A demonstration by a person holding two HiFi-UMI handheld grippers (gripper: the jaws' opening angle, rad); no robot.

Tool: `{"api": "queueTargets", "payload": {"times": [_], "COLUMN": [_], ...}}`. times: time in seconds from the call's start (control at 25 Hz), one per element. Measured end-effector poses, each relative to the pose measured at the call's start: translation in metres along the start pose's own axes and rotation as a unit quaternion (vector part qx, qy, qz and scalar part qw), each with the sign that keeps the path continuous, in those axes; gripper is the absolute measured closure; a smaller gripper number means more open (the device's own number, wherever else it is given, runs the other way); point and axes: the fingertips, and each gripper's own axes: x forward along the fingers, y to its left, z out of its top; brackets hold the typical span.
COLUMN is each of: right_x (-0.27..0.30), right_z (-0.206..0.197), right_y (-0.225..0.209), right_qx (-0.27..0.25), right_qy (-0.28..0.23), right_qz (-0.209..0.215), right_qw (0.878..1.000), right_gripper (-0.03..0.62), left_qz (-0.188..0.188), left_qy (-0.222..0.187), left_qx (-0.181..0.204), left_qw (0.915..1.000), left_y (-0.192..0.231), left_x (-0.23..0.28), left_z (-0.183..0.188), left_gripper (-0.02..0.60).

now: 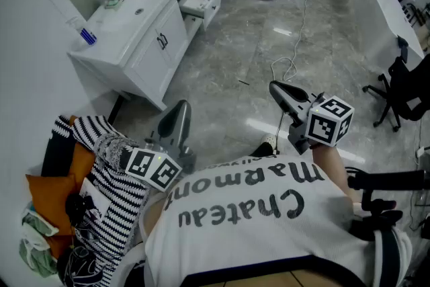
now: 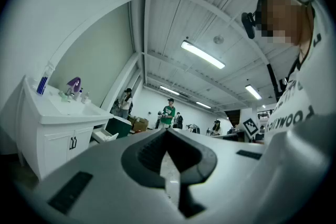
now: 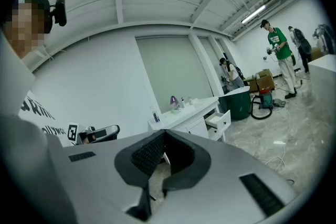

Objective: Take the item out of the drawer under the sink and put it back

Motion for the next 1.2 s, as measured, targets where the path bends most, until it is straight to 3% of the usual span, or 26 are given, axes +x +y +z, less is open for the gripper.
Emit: {"api": "queueTargets", "payload": {"times": [0.56,0.72,0.88,1.08,1.2], "right_x": [0.018,0.02,0.039,0.099,0.129], "right_z": [-0.012,-0.015,-0.018,-0.009,0.004], "right_y": [0.008,0.002,-0.02,-0.058,-0.085], "right_qx": [0.027,0.026,0.007,0.028,0.027], "right_qy": [0.002,0.02,0.049,0.06,0.067], "right_qz": [-0.014,-0.016,-0.029,-0.021,-0.009], "right_qw": [1.0,0.999,0.998,0.998,0.997], "right_gripper": [0.583,0.583,0.583,0.583,0.583], "left_qz": [-0.007,0.022,0.035,0.033,0.051], "left_qy": [0.011,0.023,0.044,0.05,0.046], "left_qx": [0.002,-0.007,-0.036,-0.03,-0.033], "left_qw": [0.9999,0.9995,0.9978,0.9977,0.9971], "left_y": [0.017,0.021,0.04,0.081,0.103], "left_x": [-0.017,-0.007,0.019,0.055,0.079], "left_z": [0.003,-0.002,-0.014,-0.008,-0.004], "left_gripper": [0.577,0.577,0.577,0.577,0.577]}}
